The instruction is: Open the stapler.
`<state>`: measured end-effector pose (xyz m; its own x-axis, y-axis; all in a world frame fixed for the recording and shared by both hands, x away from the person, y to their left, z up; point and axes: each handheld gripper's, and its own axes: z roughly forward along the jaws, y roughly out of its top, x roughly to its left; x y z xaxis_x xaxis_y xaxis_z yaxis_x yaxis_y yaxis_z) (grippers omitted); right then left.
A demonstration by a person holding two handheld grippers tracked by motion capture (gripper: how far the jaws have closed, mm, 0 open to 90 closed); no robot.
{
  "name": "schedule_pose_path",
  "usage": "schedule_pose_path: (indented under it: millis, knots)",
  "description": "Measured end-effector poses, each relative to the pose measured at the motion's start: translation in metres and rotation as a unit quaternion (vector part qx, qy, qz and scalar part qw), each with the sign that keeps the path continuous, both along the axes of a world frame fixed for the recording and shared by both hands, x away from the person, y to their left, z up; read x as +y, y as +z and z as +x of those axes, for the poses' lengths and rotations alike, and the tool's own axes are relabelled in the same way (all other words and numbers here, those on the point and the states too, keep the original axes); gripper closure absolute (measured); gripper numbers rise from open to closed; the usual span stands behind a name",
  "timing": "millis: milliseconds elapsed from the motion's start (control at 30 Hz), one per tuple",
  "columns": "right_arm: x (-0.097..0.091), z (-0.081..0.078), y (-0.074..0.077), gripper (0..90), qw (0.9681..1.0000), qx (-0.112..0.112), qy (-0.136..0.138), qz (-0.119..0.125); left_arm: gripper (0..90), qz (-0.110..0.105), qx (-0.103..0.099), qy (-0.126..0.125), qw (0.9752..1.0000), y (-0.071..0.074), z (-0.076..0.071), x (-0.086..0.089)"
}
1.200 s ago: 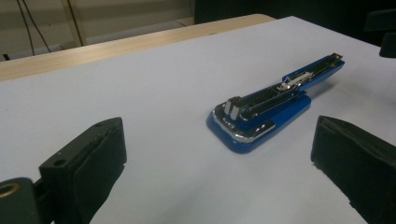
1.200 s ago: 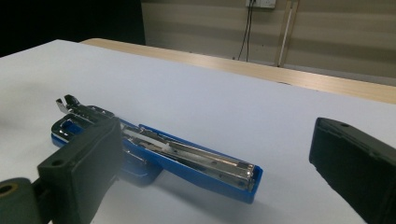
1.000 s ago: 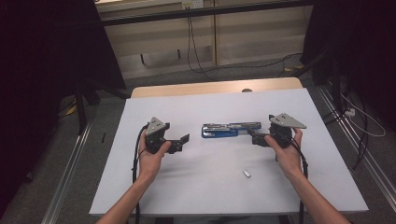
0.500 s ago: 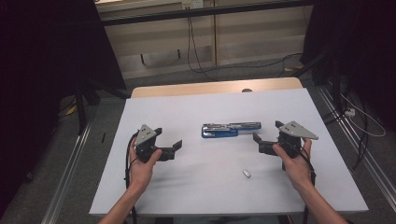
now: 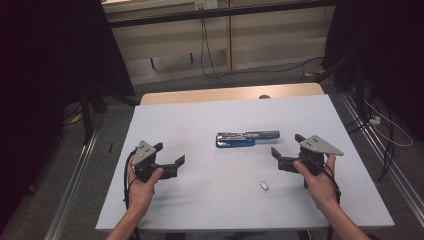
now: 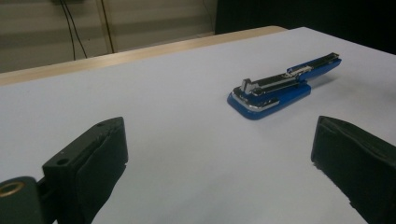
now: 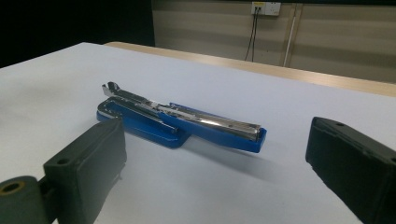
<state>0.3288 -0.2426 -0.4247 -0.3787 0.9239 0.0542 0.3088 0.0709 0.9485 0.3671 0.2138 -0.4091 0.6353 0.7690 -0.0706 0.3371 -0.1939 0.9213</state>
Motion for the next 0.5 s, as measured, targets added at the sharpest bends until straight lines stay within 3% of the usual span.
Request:
schedule_pose_path:
  millis: [133,333,433,500]
  knots:
    - [0.006,-0.002,0.000,5.3,1.0000,0.006,0.001,0.001,4.2,-0.003,-0.004,0.015,0.9999,0.000,-0.005,0.010]
    - [0.007,-0.009,0.001,5.4,0.9998,0.009,0.010,-0.011,3.9,0.002,0.000,0.015,0.9999,-0.004,-0.017,0.020]
    - [0.003,-0.013,-0.002,5.4,0.9998,0.012,0.007,-0.012,4.2,0.003,-0.012,0.019,0.9997,-0.003,-0.025,0.024]
    - [0.003,-0.014,-0.006,5.4,0.9998,0.011,0.007,-0.015,4.7,-0.008,-0.019,0.023,0.9995,-0.001,-0.032,0.027]
